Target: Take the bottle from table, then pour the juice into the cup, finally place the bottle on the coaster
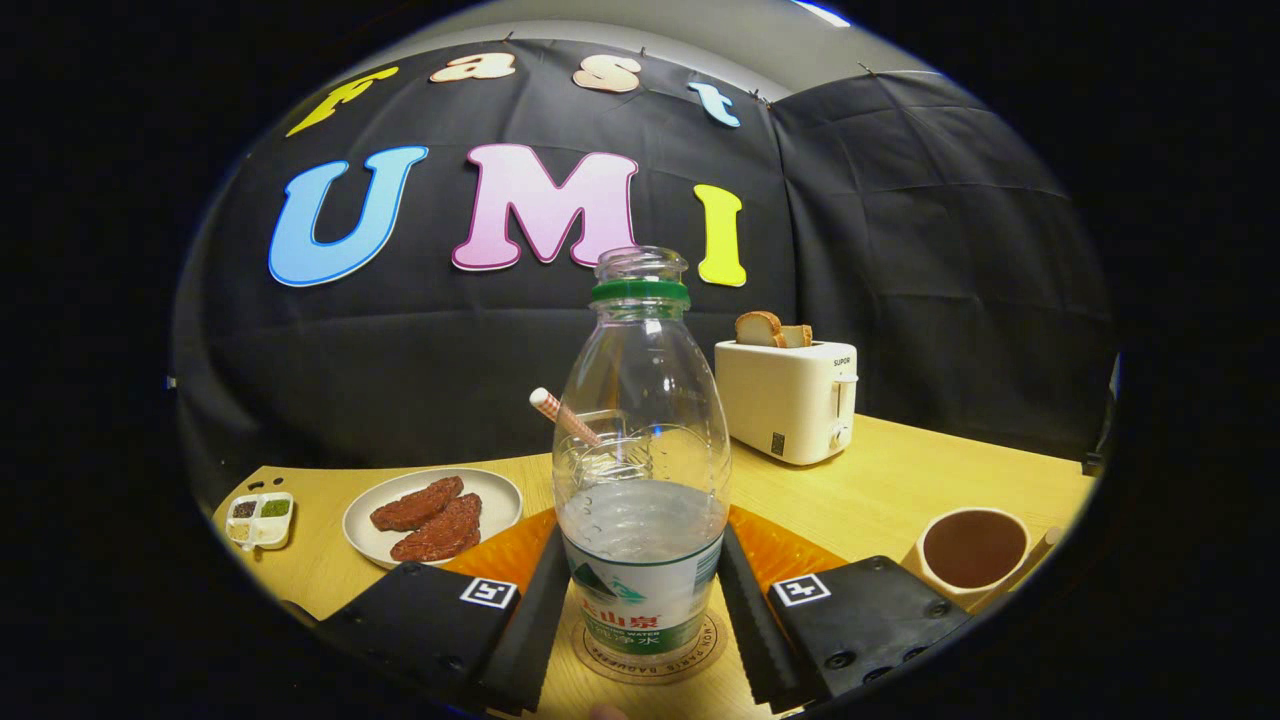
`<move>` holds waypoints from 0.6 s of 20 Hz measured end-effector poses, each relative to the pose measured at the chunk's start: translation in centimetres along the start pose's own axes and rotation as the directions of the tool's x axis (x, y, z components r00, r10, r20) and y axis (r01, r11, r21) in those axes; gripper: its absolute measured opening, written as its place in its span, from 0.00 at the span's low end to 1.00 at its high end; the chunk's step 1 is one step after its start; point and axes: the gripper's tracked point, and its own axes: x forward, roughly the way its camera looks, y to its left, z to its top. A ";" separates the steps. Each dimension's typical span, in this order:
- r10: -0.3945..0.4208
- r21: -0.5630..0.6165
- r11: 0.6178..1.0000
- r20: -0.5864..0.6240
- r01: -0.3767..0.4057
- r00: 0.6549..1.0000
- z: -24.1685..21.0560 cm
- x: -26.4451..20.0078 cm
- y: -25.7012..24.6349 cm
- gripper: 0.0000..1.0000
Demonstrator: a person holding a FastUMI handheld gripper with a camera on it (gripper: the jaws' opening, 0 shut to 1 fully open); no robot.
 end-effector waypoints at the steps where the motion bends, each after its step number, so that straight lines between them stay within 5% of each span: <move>1: -0.001 -0.003 1.000 0.006 0.001 1.000 0.1 0.0 -0.2 0.78; 7: 0.002 -0.009 1.000 -0.014 -0.002 1.000 -0.5 -0.2 -0.3 0.80; 10: 0.002 -0.014 1.000 0.000 -0.002 1.000 -0.1 -0.7 -0.3 0.98; 12: 0.019 -0.006 1.000 -0.002 -0.020 1.000 -0.2 -0.9 0.0 0.99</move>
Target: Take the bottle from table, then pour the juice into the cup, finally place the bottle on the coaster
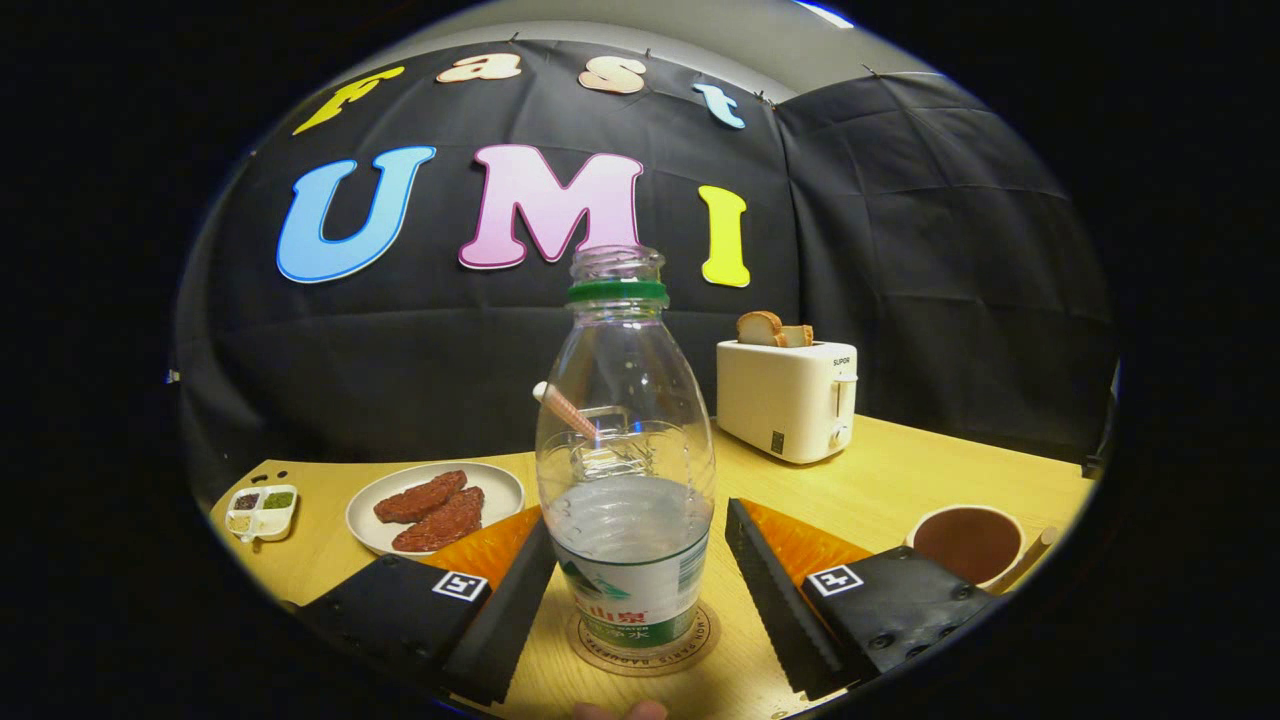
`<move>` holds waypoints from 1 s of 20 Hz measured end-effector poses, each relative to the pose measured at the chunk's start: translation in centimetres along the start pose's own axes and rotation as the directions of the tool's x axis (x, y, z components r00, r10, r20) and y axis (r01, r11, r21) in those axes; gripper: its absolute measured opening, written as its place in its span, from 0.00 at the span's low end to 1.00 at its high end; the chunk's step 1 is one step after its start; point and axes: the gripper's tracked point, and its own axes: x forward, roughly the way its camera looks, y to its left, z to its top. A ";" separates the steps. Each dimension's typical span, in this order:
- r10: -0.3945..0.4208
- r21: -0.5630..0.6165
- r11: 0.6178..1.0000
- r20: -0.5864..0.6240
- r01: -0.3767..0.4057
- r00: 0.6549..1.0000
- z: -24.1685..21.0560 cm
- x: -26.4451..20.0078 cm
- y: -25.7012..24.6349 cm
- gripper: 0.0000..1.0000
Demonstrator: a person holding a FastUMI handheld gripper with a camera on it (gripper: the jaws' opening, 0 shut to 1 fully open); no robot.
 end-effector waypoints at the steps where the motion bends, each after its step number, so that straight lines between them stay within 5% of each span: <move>1: 0.005 0.002 1.000 -0.008 -0.005 1.000 -0.2 -0.2 0.0 0.99; 12: 0.032 0.017 0.999 -0.061 -0.031 0.998 -0.8 -7.1 -0.4 0.99; 20: 0.115 -0.043 0.992 -0.047 -0.117 0.992 4.9 -15.5 0.1 0.99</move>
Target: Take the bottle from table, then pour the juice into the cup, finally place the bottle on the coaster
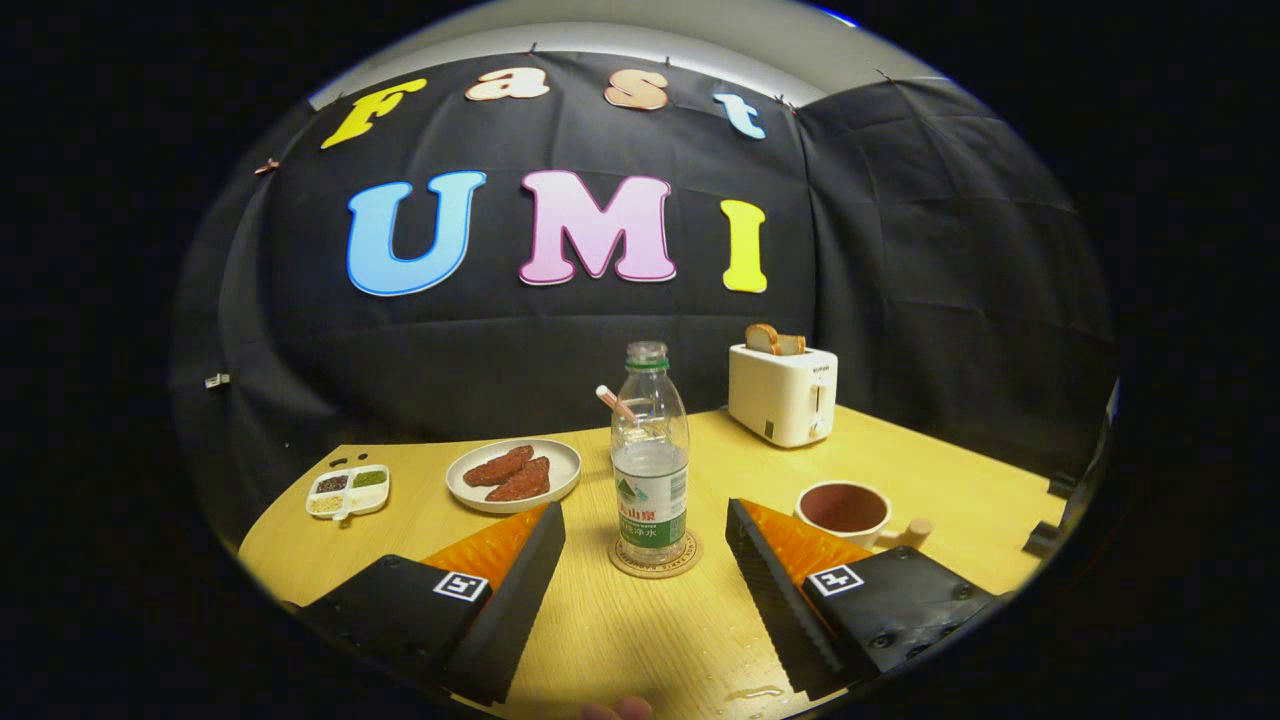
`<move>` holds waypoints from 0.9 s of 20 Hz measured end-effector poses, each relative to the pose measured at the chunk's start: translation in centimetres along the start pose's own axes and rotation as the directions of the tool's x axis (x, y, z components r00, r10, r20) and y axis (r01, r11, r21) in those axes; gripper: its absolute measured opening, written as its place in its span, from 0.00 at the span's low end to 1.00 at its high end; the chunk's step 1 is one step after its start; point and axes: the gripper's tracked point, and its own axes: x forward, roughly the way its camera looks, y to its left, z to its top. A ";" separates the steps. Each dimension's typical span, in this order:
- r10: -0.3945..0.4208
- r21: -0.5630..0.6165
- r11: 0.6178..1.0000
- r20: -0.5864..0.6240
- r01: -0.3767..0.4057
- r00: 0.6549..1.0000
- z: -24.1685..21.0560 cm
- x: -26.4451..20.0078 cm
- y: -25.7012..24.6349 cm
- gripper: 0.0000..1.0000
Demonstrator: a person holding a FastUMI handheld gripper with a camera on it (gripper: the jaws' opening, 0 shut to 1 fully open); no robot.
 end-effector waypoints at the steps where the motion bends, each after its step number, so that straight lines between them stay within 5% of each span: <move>1: 0.020 -0.017 1.000 0.003 -0.020 1.000 0.7 -0.7 0.2 0.99; 18: 0.152 -0.010 0.988 0.066 -0.152 0.986 11.2 -8.1 -0.2 0.98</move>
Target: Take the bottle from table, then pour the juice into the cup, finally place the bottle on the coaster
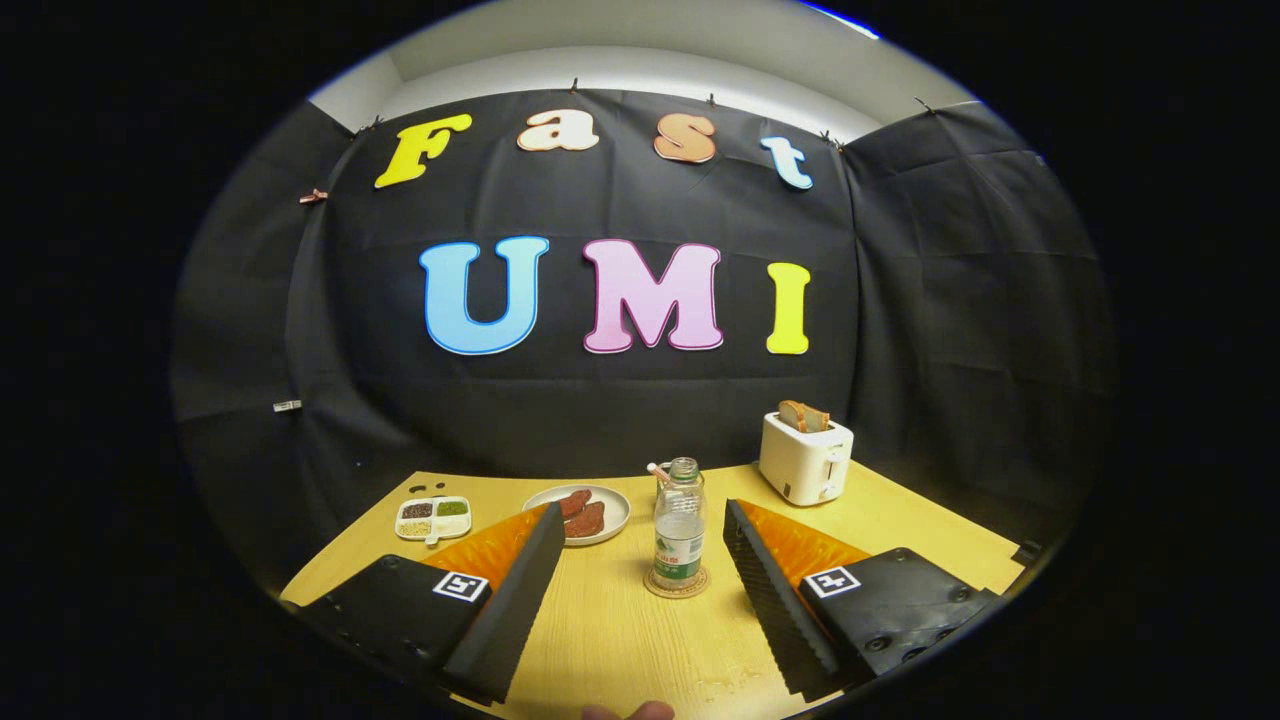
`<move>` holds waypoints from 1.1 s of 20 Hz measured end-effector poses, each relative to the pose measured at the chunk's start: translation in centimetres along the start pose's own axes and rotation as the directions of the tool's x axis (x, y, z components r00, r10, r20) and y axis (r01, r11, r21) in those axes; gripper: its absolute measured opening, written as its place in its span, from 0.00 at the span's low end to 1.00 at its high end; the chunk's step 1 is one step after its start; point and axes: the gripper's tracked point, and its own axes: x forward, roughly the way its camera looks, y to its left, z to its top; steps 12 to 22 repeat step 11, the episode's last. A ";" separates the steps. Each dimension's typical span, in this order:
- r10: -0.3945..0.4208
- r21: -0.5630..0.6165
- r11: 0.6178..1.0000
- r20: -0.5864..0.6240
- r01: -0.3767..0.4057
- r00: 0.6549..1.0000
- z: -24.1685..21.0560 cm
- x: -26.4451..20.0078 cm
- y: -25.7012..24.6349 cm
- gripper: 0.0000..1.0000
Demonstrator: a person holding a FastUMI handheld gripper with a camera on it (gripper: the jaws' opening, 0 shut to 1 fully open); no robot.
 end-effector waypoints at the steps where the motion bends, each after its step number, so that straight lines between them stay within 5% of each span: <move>1: 0.005 0.010 1.000 -0.001 -0.005 1.000 0.2 -0.2 -0.3 0.98; 11: 0.083 0.038 0.996 -0.005 -0.083 0.996 2.1 -2.8 -2.3 0.98; 22: 0.083 0.038 0.996 -0.005 -0.083 0.996 2.1 -2.8 -2.3 0.98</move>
